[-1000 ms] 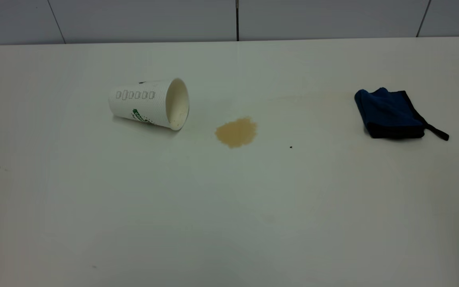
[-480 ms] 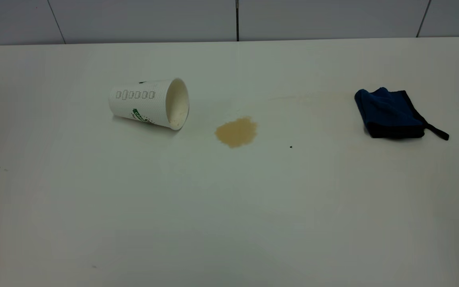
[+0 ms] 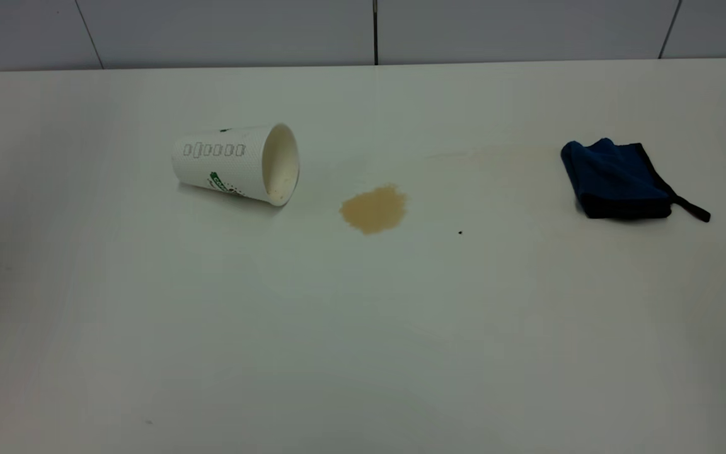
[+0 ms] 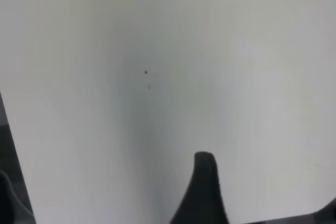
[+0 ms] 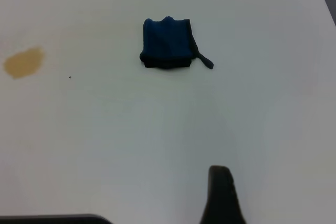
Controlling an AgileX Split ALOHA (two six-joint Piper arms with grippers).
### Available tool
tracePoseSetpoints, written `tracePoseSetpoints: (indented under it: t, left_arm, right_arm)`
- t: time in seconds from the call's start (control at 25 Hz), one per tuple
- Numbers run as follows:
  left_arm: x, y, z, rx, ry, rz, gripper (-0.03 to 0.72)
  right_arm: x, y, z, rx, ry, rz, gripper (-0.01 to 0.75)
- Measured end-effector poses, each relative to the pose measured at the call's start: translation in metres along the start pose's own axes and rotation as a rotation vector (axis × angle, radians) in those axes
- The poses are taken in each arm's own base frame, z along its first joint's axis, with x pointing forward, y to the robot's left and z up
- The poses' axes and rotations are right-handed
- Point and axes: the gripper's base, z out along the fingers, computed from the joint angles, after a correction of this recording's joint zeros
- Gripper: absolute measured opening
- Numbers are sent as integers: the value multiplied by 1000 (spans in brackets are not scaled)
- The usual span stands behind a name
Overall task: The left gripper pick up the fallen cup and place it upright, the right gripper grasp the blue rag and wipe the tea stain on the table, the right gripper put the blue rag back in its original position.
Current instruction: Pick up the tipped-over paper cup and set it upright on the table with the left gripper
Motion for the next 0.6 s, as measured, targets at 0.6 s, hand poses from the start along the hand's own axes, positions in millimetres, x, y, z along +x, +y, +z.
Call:
tracePoseSetpoints:
  t: [0.6]
  left_arm:
    - [-81,-141,126,-285,51,189,691]
  right_arm:
    - [0,0,0,0,0,0,584]
